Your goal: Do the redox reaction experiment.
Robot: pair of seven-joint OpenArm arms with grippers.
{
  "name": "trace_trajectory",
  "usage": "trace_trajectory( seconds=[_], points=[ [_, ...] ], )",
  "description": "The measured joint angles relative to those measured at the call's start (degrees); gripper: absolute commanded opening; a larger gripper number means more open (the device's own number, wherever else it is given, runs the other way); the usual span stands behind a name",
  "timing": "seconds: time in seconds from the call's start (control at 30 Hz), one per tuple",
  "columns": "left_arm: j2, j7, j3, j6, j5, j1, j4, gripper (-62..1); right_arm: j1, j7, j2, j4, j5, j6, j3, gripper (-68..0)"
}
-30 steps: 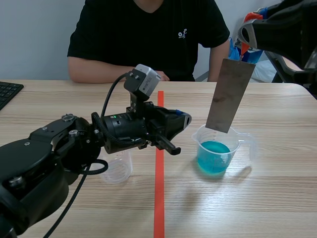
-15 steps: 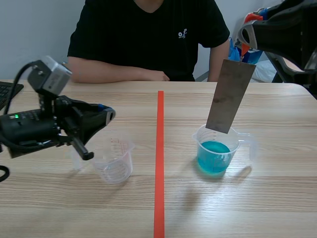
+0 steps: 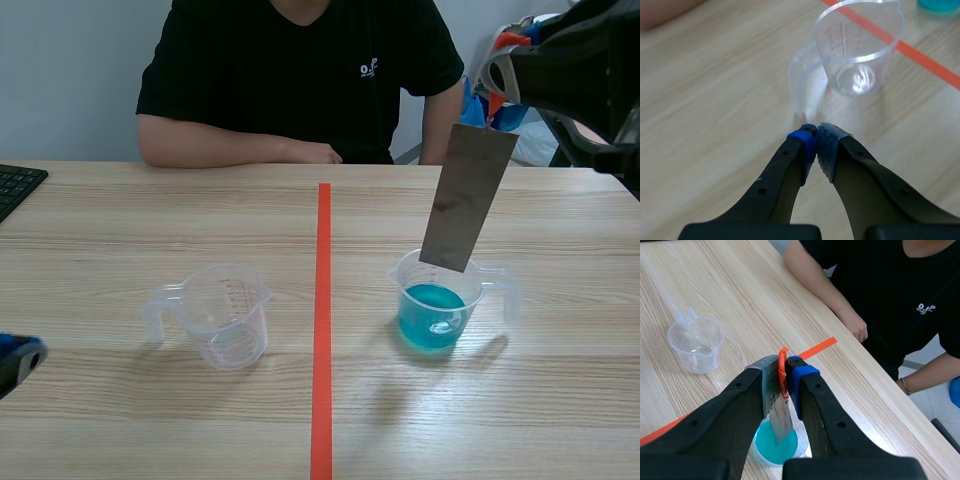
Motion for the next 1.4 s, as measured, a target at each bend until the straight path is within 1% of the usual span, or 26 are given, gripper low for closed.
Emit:
trace_trajectory(
  seconds=[0.07,0.1,0.23,0.33,0.37,0.43,0.5,0.6,0.67,0.73,0.87,0.93,1.0,1.03,1.23,1.4],
  points=[
    [0.3,-2.8,-2.3,0.1,2.0,3.9,-0.1,-56.9,0.0,0.0,0.0,0.0,0.0,0.0,0.0,-66.9],
    [0.8,-4.2,-3.3,0.2,3.5,5.5,-0.2,-56.9,0.0,0.0,0.0,0.0,0.0,0.0,0.0,-66.9],
    [3.8,-9.1,-6.1,3.3,9.6,10.2,-0.3,-56.9,0.0,0.0,-0.3,0.0,0.0,0.0,0.0,-66.9],
    [6.2,-12.0,-6.8,5.1,14.5,12.5,-0.3,-56.9,0.0,0.0,-0.3,0.0,0.4,0.0,0.0,-66.9],
    [7.0,-12.9,-6.8,5.2,16.0,13.2,-0.3,-56.9,0.0,0.0,-0.3,0.0,1.2,0.0,0.0,-66.9],
    [8.6,-14.8,-6.8,6.7,18.9,14.5,-0.3,-56.9,0.0,0.5,-0.3,-0.7,2.0,0.1,0.0,-66.9],
    [9.9,-16.3,-6.8,8.4,21.3,15.6,-0.3,-56.9,0.0,0.5,-0.3,-2.0,1.9,0.2,-0.2,-66.9],
    [11.2,-17.2,-6.8,9.6,24.3,16.7,-0.3,-56.9,0.0,0.7,-0.3,-4.5,1.8,0.2,-2.4,-66.9],
    [11.9,-17.3,-6.8,9.7,25.4,17.0,-0.3,-56.9,0.0,0.8,-0.3,-5.8,1.7,0.2,-4.0,-66.8],
    [12.6,-17.4,-6.8,9.9,26.5,17.2,-0.3,-56.9,0.0,1.9,-0.3,-6.5,1.7,0.2,-5.1,-66.8],
    [13.7,-17.6,-6.8,10.1,29.1,17.8,-0.3,-56.9,0.0,3.0,-0.3,-6.7,1.7,0.2,-5.7,-66.8],
    [14.4,-17.8,-6.8,10.2,29.2,18.1,-0.4,-56.9,0.0,3.1,-0.3,-6.7,1.7,0.2,-5.9,-66.8],
    [14.7,-18.6,-6.8,10.3,31.1,18.5,-0.4,-56.9,0.0,3.0,-0.3,-6.7,1.7,0.2,-6.1,-66.8],
    [14.8,-18.7,-6.8,10.3,31.5,18.8,-0.4,-56.9,0.0,3.1,-0.3,-6.7,1.7,0.2,-6.3,-66.8],
    [15.2,-18.8,-6.8,11.0,31.5,19.7,-0.4,-56.9,0.0,3.1,-0.3,-6.7,1.1,0.2,-6.4,-66.8],
    [15.4,-18.8,-6.8,11.0,31.5,19.7,-0.4,-56.9,0.0,3.1,-0.3,-6.6,0.6,0.2,-6.4,-66.8]
  ],
)
